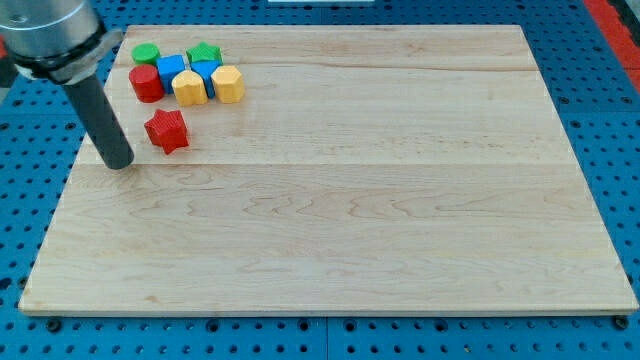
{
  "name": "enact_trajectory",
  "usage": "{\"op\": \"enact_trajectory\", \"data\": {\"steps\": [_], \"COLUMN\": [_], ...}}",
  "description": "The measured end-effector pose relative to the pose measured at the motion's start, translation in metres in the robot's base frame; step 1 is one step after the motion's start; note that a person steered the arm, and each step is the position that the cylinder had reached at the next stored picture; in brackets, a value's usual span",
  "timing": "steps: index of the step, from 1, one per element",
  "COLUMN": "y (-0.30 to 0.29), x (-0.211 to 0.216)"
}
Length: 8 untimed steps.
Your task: Push the red star into the group of the blocks
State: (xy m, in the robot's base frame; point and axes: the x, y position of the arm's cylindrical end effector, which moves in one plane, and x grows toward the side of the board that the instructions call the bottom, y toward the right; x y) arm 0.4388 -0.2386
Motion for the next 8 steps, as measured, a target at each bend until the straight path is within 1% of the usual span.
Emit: {"op": "enact_trajectory", "data": {"steps": [1,3,8], "y": [0.008,0.051,0.110], "x": [-0.005,-0.041,-0.045]}}
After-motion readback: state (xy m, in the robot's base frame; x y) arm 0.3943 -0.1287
